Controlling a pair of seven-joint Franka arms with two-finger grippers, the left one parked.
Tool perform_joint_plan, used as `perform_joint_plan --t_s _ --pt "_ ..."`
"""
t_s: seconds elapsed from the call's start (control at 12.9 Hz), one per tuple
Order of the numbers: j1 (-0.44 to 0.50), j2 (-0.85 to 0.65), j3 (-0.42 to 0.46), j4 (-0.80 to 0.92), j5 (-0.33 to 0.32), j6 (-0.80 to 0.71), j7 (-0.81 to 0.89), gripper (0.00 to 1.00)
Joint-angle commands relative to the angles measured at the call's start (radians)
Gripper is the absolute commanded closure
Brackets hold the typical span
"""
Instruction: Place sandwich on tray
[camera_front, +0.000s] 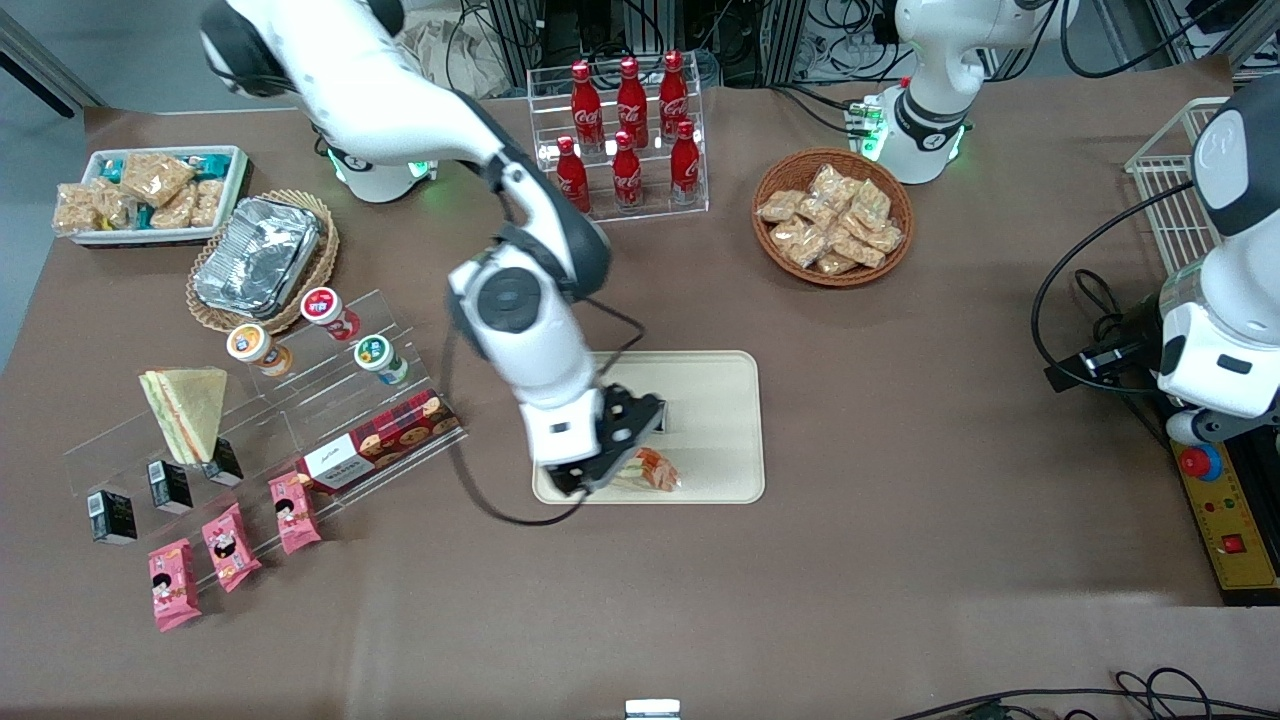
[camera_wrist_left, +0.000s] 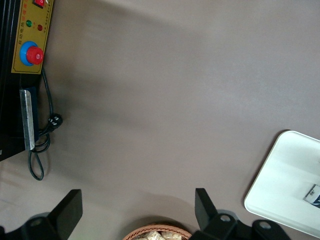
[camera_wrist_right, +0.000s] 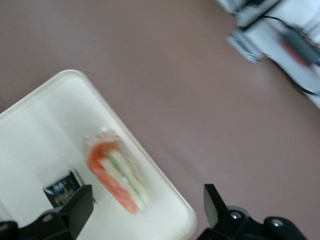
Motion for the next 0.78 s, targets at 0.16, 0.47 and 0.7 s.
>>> perform_joint_plan --t_s 0.16,0.47,0.7 --pt "-0.178 -0.166 -0.006 -0.026 0.028 -0.209 0.111 0.02" --pt "-0.313 -0.260 -0.050 -0.027 0.025 -0.342 0.128 0.02" --pt "-0.407 -0.299 -0.059 -0.029 0.108 -0.411 0.131 0.02"
